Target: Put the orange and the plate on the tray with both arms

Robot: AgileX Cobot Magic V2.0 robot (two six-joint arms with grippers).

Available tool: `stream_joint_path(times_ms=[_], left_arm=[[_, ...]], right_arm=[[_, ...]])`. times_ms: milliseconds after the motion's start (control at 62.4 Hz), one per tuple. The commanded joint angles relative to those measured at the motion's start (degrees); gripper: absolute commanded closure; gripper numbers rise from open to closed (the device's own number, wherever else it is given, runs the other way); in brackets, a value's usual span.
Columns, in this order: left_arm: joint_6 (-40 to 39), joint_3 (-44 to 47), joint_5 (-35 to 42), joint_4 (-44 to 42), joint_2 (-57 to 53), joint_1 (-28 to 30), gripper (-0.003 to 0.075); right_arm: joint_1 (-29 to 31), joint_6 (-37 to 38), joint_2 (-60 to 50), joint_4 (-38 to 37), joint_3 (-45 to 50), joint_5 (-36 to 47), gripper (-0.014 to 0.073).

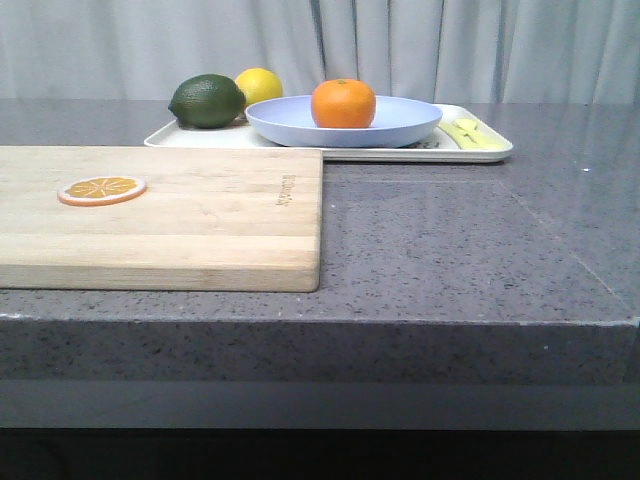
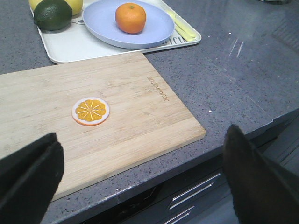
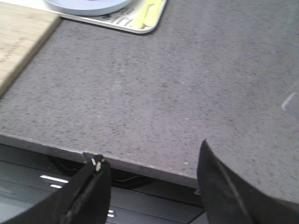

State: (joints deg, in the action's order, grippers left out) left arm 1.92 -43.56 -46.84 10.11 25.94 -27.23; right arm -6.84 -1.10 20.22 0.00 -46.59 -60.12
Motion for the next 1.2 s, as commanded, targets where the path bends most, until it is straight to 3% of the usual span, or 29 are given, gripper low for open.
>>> stream_joint_path(times_ms=[0, 272, 336, 481, 657, 785, 1185], left_arm=[[-0.49, -1.44, 3.74, 0.66, 0.45, 0.22, 0.0047], [-0.49, -1.44, 3.74, 0.66, 0.45, 0.22, 0.0050], [-0.49, -1.44, 3.74, 0.61, 0.45, 0.22, 0.0084], [-0.49, -1.44, 3.74, 0.53, 0.45, 0.22, 0.0279], [-0.49, -1.44, 3.74, 0.53, 0.45, 0.22, 0.0576], [-0.49, -1.44, 3.74, 0.53, 0.45, 0.22, 0.0742], [-0.49, -1.44, 3.74, 0.53, 0.45, 0.22, 0.0740]], right_arm=[[0.16, 1.75, 0.13, -2.72, -0.78, 3.75, 0.0158], [0.16, 1.75, 0.13, -2.72, -0.78, 3.68, 0.0159], [0.16, 1.75, 0.13, -2.72, -0.78, 3.59, 0.0184], [0.16, 1.75, 0.13, -2.72, -0.78, 3.52, 0.0393], [0.16, 1.75, 0.13, -2.67, -0.78, 3.52, 0.0631], [0.16, 1.69, 0.13, -2.67, -0.78, 3.52, 0.0661], [0.16, 1.69, 0.13, -2.67, -0.78, 3.52, 0.0662]])
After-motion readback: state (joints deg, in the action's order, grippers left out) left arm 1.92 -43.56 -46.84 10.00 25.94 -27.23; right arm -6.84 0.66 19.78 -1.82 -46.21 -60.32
